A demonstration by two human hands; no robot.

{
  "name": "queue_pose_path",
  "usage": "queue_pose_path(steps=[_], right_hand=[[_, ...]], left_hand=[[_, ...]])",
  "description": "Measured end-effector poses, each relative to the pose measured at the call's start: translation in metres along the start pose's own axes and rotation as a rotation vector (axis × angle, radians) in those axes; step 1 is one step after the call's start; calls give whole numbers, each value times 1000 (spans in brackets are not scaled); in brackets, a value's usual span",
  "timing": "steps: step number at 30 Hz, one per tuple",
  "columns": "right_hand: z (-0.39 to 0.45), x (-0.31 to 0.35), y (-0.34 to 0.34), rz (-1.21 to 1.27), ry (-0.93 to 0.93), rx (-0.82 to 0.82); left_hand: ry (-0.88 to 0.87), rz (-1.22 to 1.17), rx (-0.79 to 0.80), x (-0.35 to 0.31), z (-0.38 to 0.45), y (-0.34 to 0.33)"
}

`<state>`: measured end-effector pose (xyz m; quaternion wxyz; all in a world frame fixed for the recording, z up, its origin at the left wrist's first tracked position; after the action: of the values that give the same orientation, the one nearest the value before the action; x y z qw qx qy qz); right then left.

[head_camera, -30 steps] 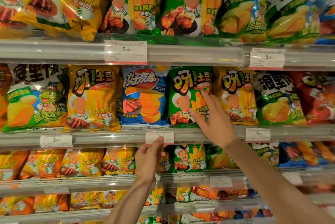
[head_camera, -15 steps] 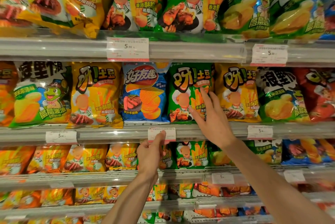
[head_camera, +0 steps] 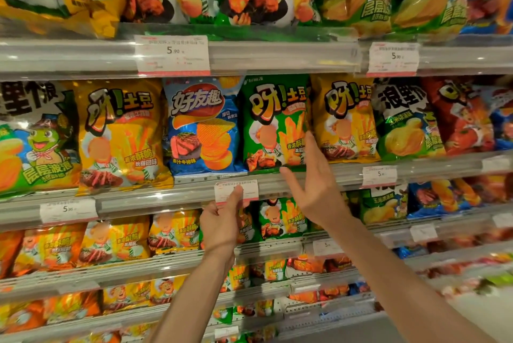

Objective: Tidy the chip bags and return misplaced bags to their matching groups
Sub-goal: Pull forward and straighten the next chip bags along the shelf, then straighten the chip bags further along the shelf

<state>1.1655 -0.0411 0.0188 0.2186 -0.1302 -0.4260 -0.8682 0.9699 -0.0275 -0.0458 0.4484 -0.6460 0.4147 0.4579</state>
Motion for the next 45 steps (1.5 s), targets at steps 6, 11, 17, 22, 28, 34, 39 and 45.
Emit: queue_pose_path(steps=[6,11,17,22,28,34,39,45], right_hand=[[-56,-9,-12,-203,-54,100],[-106,-22,-10,-139,-143,188],[-165,-44,1,103,-431,299],[-203,-101,12,290,-642,322],[-193,-179,53,297,-609,330],[-183,-254,107,291,-602,379],[-181,-291,138,342,-624,345],[-159,-310,170,283,-615,183]], left_hand=[[-175,17,129,10,-8,3],[-262,358,304,36,-31,13],[-271,647,372,62,-62,24],[-195,644,354,83,-93,-1],[-189,573,281,95,-119,-89],[-180,570,213,110,-148,-177],[-184,537,167,109,-160,-214],[-177,347,118,85,-148,-241]])
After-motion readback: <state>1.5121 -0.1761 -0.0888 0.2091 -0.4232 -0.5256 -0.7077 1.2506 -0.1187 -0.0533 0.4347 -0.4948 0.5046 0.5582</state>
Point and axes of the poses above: each hand's wrist, its own z-axis towards the middle knuckle, its own y-axis out of the back of the hand, x = y × z, the point moved 2 cm from there along z, towards the middle knuckle, and after that the axes turned 1 degree about x, right-handed, at the moved point
